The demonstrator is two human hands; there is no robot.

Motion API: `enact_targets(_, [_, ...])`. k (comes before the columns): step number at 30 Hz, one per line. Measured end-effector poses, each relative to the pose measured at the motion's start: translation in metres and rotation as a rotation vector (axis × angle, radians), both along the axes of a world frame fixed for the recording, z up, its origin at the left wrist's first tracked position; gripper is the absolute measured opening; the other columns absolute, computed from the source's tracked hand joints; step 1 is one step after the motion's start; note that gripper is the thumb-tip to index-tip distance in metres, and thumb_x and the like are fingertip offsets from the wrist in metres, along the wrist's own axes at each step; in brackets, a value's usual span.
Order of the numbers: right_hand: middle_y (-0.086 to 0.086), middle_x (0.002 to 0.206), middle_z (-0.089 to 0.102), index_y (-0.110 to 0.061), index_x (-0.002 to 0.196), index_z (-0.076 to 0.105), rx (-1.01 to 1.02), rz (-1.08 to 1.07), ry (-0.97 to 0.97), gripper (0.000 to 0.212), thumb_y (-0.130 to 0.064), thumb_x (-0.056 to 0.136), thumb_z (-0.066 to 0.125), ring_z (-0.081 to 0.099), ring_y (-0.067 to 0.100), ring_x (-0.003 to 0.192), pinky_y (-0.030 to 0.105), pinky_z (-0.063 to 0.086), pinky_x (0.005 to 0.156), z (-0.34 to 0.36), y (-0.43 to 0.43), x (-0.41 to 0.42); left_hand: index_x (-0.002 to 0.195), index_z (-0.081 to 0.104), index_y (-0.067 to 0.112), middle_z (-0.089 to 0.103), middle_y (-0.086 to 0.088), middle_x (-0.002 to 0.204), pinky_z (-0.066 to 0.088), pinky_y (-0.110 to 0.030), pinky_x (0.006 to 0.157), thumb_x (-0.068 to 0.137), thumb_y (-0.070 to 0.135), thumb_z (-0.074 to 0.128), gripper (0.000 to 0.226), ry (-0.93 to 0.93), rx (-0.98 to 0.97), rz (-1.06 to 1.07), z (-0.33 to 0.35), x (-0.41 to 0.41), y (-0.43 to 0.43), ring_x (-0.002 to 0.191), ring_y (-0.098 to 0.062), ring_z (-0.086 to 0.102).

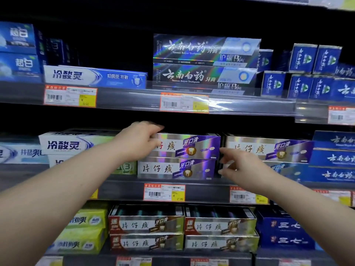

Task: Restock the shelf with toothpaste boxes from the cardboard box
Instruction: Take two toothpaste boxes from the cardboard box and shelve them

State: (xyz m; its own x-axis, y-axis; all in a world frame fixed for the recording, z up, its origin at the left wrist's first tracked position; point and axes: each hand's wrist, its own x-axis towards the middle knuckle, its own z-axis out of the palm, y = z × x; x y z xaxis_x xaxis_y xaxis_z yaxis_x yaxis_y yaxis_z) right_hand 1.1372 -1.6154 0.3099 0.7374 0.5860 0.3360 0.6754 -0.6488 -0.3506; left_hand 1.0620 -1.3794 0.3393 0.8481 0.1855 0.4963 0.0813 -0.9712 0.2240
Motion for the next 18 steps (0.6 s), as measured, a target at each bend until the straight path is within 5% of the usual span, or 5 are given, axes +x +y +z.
enact_targets(3, [-0.003,0.114,0.057,-0.022,0.129,0.044,-0.005,-0.004,-0.009,0.045,-0.020,0.087,0.058,0.056,0.018,0.098,0.026,0.043,0.080,-0.001,0.004,-0.001,0.134,0.044,0.019,0.048,-0.007,0.134,0.038,-0.036,0.103,0.086,0.018,0.055,0.050,-0.124,-0.035,0.027,-0.012,-0.008,0.001,0.123,-0.026,0.043])
enact_targets(7, [-0.003,0.119,0.061,-0.025,0.128,0.044,0.030,0.010,0.003,0.044,-0.018,0.087,0.057,0.059,0.017,0.096,0.026,0.044,0.077,-0.005,0.006,0.001,0.124,0.051,0.016,0.050,-0.006,0.123,0.044,-0.038,0.093,0.082,0.020,0.061,0.044,-0.321,-0.193,0.168,-0.034,-0.028,0.001,0.113,-0.025,0.049])
enact_targets(11, [-0.008,0.117,0.064,-0.029,0.127,0.041,0.060,0.065,0.049,0.046,-0.018,0.086,0.057,0.062,0.012,0.087,0.025,0.045,0.073,-0.013,0.008,0.002,0.128,0.046,0.012,0.056,-0.006,0.117,0.042,-0.034,0.089,0.081,0.021,0.064,0.051,-0.242,-0.373,0.256,-0.057,-0.035,0.000,0.105,-0.024,0.054])
enact_targets(18, [-0.010,0.118,0.062,-0.028,0.124,0.046,0.117,0.038,0.103,0.041,-0.020,0.086,0.058,0.058,0.015,0.106,0.028,0.047,0.085,-0.025,0.011,-0.006,0.120,0.058,0.023,0.065,0.002,0.111,0.047,-0.037,0.090,0.084,0.022,0.061,0.036,-0.158,-0.427,0.222,-0.068,-0.040,-0.014,0.103,-0.023,0.057])
